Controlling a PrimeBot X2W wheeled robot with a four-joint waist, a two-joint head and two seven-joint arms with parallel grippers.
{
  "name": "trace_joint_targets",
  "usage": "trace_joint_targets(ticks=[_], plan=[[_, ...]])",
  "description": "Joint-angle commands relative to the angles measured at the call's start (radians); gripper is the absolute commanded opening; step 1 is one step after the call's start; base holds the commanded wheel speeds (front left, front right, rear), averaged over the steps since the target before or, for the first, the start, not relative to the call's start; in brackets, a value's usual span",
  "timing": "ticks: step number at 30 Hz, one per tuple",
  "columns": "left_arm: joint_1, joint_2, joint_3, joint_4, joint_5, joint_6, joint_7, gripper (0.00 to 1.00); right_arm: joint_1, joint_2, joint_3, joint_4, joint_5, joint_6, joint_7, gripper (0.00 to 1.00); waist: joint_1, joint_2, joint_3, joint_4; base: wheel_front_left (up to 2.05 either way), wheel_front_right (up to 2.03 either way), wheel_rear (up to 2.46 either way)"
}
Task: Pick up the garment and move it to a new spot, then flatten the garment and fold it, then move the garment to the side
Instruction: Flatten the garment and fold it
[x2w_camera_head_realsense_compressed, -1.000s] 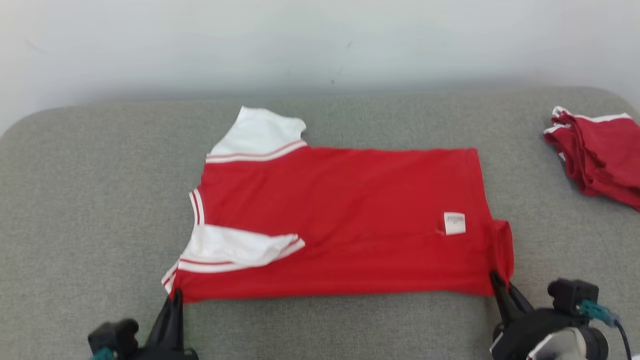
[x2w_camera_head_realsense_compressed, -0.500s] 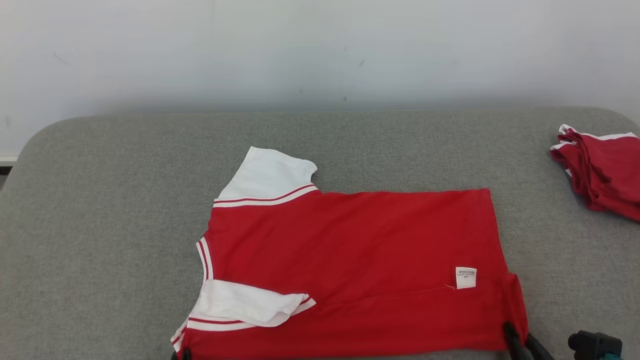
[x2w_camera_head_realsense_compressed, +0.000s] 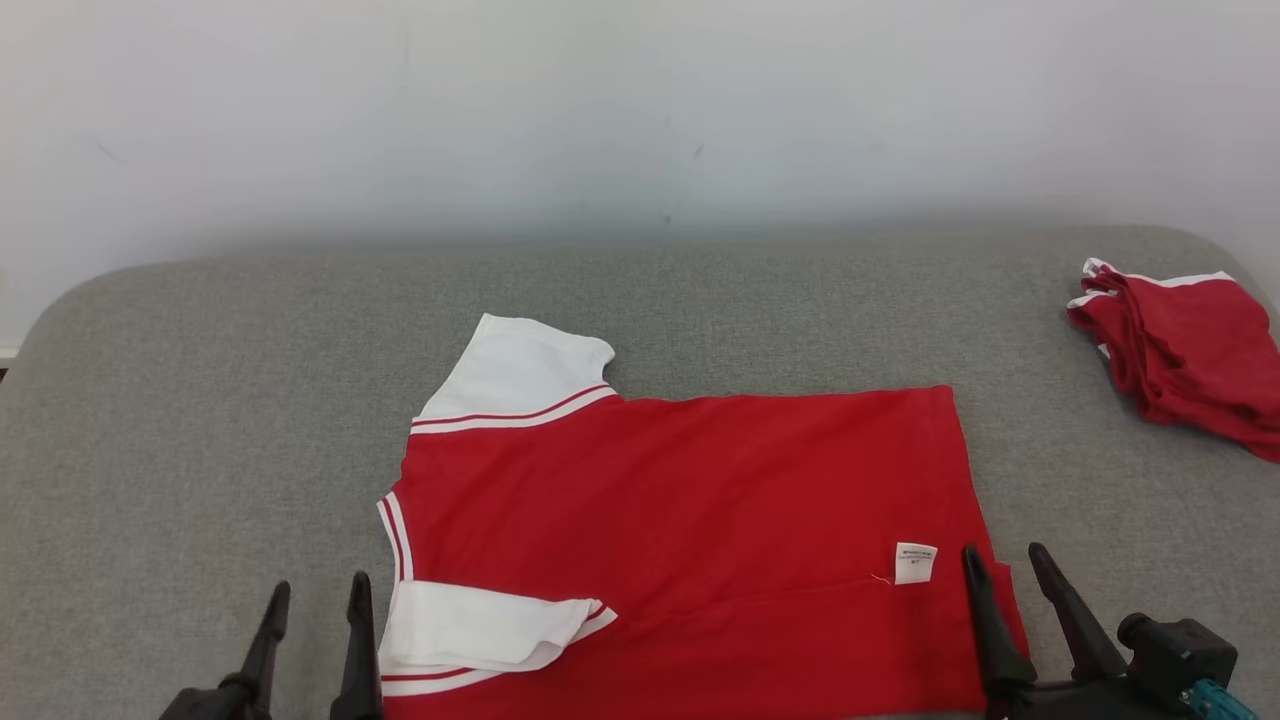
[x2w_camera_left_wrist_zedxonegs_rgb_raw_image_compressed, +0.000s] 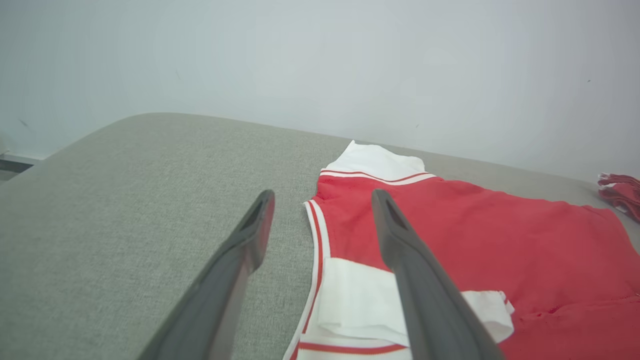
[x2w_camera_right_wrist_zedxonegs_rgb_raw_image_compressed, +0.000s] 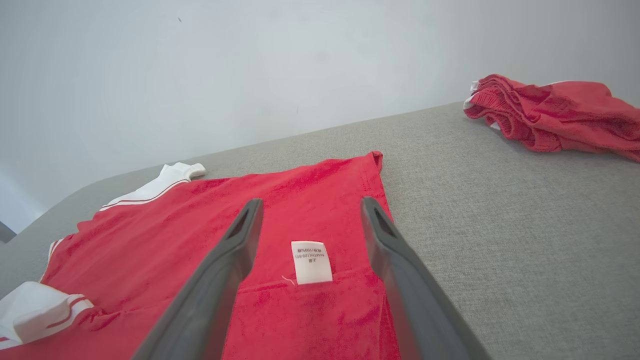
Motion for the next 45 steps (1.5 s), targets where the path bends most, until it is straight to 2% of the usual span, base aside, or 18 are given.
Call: trace_joint_targets(ticks=[1,6,11,18,23,35,39,45], plan=[[-0.011,-0.002,0.011,-0.027,0.039,0.007,-0.003,1.0,-0.009,0.006,-0.002,-0.015,-0.025,-0.003,-0.021,1.0,0.0,0.0,-0.006,-0.004,0.0,0.0,0.0],[-0.005,-0.001,0.046,-0.114,0.121,0.011,-0.003,1.0,-0.007,0.022,-0.032,-0.068,-0.083,-0.003,-0.052,1.0,0.0,0.0,-0.019,-0.013,0.0,0.0,0.0],[0.024,0.011,0.073,-0.153,0.138,0.0,-0.003,1.0,0.018,0.031,-0.07,-0.105,-0.11,-0.003,-0.056,1.0,0.0,0.0,-0.029,-0.019,0.0,0.0,0.0],[0.081,0.026,0.073,-0.183,0.136,-0.026,-0.003,1.0,0.073,0.039,-0.098,-0.145,-0.135,-0.003,-0.058,1.0,0.0,0.0,-0.035,-0.02,0.0,0.0,0.0],[0.106,0.029,0.089,-0.189,0.126,-0.028,-0.003,1.0,0.102,0.043,-0.107,-0.157,-0.143,-0.003,-0.058,1.0,0.0,0.0,-0.035,-0.014,0.0,0.0,0.0],[0.099,0.015,0.108,-0.147,0.112,-0.051,-0.003,1.0,0.085,0.049,-0.092,-0.117,-0.112,-0.003,-0.058,1.0,0.0,0.0,-0.026,-0.009,0.0,0.0,0.0],[0.008,0.068,0.096,-0.146,0.106,-0.066,0.023,1.0,0.022,0.03,-0.089,-0.086,-0.097,-0.003,-0.017,1.0,0.0,0.0,0.004,-0.018,0.0,0.0,0.0],[-0.222,0.185,0.029,-0.155,0.095,-0.084,0.161,1.0,-0.165,-0.01,-0.091,-0.008,-0.05,-0.003,0.112,1.0,0.0,0.0,0.093,-0.035,0.0,0.0,0.0]])
